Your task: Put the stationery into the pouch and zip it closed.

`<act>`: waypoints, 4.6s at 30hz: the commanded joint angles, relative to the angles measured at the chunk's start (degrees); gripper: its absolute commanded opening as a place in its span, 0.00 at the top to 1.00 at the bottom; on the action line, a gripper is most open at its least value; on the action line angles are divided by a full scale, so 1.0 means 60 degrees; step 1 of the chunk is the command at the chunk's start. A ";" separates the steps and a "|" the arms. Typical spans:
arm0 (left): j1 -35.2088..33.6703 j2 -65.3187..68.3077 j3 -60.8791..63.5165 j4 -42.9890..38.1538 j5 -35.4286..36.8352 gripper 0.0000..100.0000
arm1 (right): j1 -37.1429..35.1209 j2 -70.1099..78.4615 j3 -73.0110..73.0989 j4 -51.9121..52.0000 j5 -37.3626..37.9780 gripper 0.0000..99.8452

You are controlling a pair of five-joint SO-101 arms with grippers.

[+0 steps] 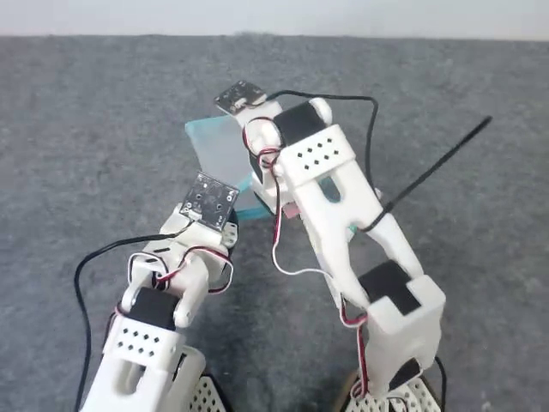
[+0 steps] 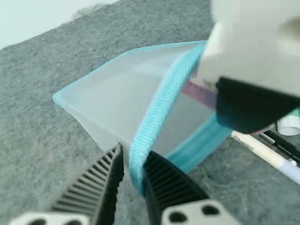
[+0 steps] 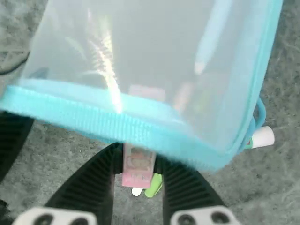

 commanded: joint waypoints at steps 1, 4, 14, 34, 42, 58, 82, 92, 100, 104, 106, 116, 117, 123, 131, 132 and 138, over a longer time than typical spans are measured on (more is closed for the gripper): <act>0.0205 -0.0249 -0.0037 0.0176 -0.0190 0.99 | 0.0125 0.0374 -0.0791 0.0330 0.0117 0.99; 0.0176 -0.0249 -0.0022 0.0176 -0.0249 0.99 | 0.0139 0.0681 -0.0908 0.0330 0.0117 0.99; 0.0147 -0.0249 -0.0007 0.0205 -0.0249 0.99 | 0.0081 0.0212 -0.1055 0.0344 0.0396 0.99; -0.0161 -0.0249 0.0095 0.0161 -0.0190 0.99 | 0.0564 0.0154 0.0059 0.0139 0.0777 0.99; -0.0234 -0.0249 0.0125 0.0205 -0.0190 0.99 | -0.0110 -0.0095 0.0059 -0.1136 0.0689 0.99; -0.0234 -0.0249 0.0125 0.0205 -0.0190 0.99 | -0.0154 -0.1399 0.0132 -0.1897 0.0733 0.99; -0.0234 -0.0249 0.0139 0.0220 -0.0190 0.99 | -0.0462 -0.5722 0.7092 -0.7934 0.0454 0.71; -0.0689 -0.0234 0.0081 0.0161 0.0147 0.99 | 0.0974 -0.7729 0.6784 -0.5106 0.0425 0.71; -0.2037 -0.0234 -0.0007 -0.0117 0.1084 0.99 | 0.2791 -0.8110 0.7604 -0.4037 0.0454 0.84; -0.2593 -0.0234 -0.0242 -0.0117 0.1524 0.99 | 0.3333 -0.7744 0.9231 -0.4462 0.0264 0.92; -0.2769 -0.0234 -0.0242 -0.0117 0.1641 0.99 | 0.3568 -0.7407 0.9802 -0.4916 -0.0308 0.91; -0.2784 -0.0234 -0.0242 -0.0117 0.1612 0.99 | 0.3626 -0.4344 0.9231 -0.6366 -0.3546 0.82; -0.2784 -0.0234 -0.0242 -0.0117 0.1612 0.99 | 0.3597 -0.4007 0.9011 -0.6381 -0.3810 0.82; -0.2769 -0.0234 -0.0242 -0.0117 0.1612 0.99 | 0.3641 -0.2220 0.7590 -0.6381 -0.4513 0.82; -0.2769 -0.0234 -0.0242 -0.0117 0.1612 0.99 | 0.3641 -0.0696 0.6945 -0.6059 -0.4527 0.82; -0.2769 -0.0234 -0.0242 -0.0117 0.1612 0.99 | 0.3641 -0.0623 0.6930 -0.5810 -0.4542 0.82; -0.2769 -0.0234 -0.0212 -0.0293 0.1626 0.99 | 0.3656 -0.0491 0.6930 -0.5238 -0.4645 0.82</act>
